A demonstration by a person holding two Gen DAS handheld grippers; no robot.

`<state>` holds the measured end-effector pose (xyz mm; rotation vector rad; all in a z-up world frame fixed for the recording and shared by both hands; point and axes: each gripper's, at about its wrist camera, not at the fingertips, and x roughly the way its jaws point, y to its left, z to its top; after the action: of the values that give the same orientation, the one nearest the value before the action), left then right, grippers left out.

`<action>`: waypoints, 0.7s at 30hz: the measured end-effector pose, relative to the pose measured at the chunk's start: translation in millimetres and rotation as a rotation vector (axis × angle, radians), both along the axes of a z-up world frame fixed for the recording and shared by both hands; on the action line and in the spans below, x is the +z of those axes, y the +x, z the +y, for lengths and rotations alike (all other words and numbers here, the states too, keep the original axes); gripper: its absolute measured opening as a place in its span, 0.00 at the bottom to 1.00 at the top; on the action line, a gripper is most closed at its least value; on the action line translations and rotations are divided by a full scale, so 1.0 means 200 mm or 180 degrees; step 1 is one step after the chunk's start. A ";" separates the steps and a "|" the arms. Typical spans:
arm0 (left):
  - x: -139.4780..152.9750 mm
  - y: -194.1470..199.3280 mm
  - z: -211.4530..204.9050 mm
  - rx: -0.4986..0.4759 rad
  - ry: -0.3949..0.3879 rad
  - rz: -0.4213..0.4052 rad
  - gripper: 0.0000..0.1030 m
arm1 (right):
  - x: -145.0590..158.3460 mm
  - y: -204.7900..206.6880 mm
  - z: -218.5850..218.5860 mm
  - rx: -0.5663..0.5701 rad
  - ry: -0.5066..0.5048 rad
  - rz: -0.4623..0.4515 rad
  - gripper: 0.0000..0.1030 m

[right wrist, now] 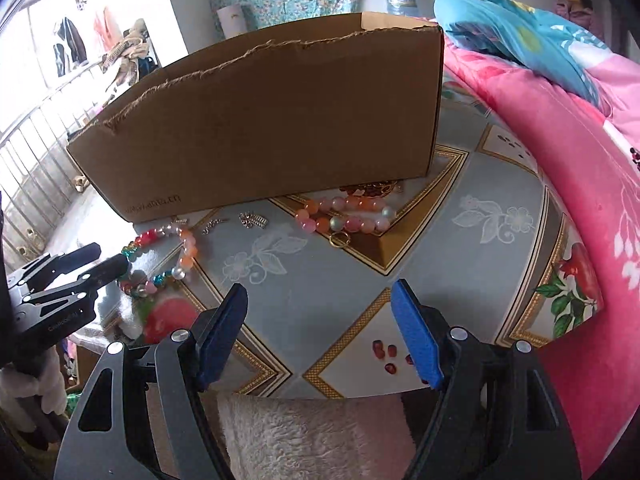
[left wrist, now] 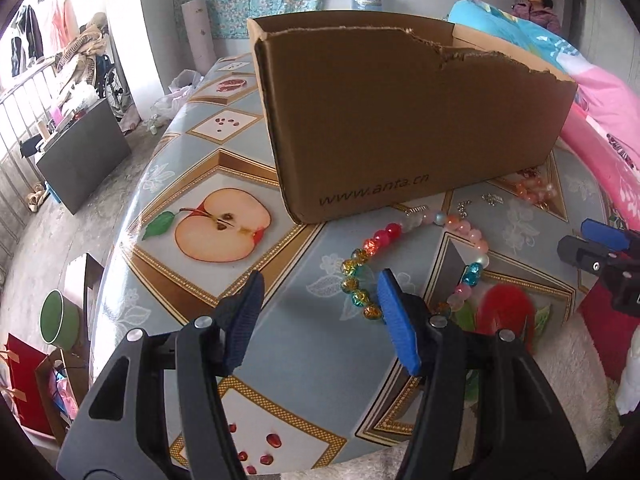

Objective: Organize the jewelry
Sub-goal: 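Withdraw the right tool from the box back toward the table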

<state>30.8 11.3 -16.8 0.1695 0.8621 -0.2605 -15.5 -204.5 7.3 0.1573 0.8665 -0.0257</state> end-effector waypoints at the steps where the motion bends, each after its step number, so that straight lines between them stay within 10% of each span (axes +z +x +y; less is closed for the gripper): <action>1: -0.01 0.00 -0.01 -0.0015 0.0026 -0.0007 0.55 | -0.02 -0.01 0.03 0.0024 -0.0065 -0.0049 0.70; 12: -0.04 0.01 0.01 -0.0027 -0.0089 -0.0013 0.74 | -0.06 0.01 0.11 -0.0095 -0.0338 -0.0259 0.71; 21: -0.05 0.04 0.05 0.0098 -0.0124 -0.0037 0.89 | -0.08 0.04 0.11 -0.0145 -0.0383 -0.0127 0.94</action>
<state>38.2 21.4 -27.2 0.1212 0.8468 -0.2472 -7.0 -182.3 -8.6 0.0648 0.8193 -0.1166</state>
